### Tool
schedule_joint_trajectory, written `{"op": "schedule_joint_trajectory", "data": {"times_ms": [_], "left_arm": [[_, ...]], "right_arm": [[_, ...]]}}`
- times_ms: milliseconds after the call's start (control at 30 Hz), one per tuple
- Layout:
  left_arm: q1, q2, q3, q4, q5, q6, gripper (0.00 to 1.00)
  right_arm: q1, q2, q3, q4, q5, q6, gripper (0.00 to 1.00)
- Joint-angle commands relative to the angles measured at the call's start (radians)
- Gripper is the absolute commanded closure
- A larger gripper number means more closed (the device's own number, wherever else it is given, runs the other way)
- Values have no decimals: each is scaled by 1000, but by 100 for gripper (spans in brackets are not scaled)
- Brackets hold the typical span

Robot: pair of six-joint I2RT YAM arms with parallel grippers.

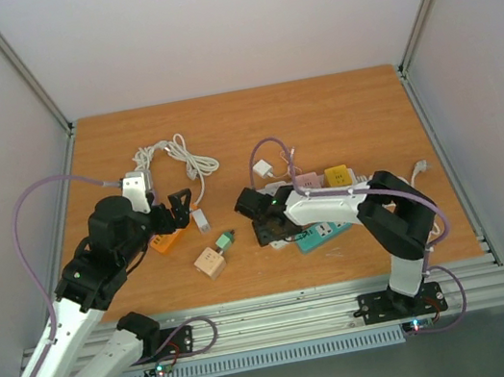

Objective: Insert the plug

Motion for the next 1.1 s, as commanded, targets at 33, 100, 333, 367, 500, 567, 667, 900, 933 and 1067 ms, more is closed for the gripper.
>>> {"op": "schedule_joint_trajectory", "data": {"times_ms": [33, 100, 333, 367, 500, 567, 667, 900, 933, 1067], "left_arm": [[2, -3, -10, 59, 5, 4, 1], [2, -4, -10, 59, 6, 5, 1], [2, -9, -10, 59, 5, 6, 1], [2, -9, -10, 59, 6, 6, 1], [2, -8, -11, 58, 6, 6, 1], [2, -9, -11, 58, 6, 6, 1], [2, -7, -11, 59, 4, 6, 1], [2, -4, -11, 59, 4, 6, 1], [2, -3, -11, 59, 4, 6, 1], [2, -1, -11, 59, 6, 6, 1]], "right_arm": [[46, 42, 82, -94, 9, 112, 31], [48, 47, 101, -111, 24, 125, 28], [47, 64, 157, -152, 45, 89, 26], [47, 70, 162, -151, 49, 78, 27], [48, 100, 182, -150, 63, 40, 30], [48, 116, 188, -144, 66, 32, 30], [48, 145, 200, -141, 59, 29, 29], [47, 184, 212, -125, 9, 39, 37], [46, 182, 208, -122, 4, 45, 40], [43, 158, 184, -98, -13, 77, 50]]}}
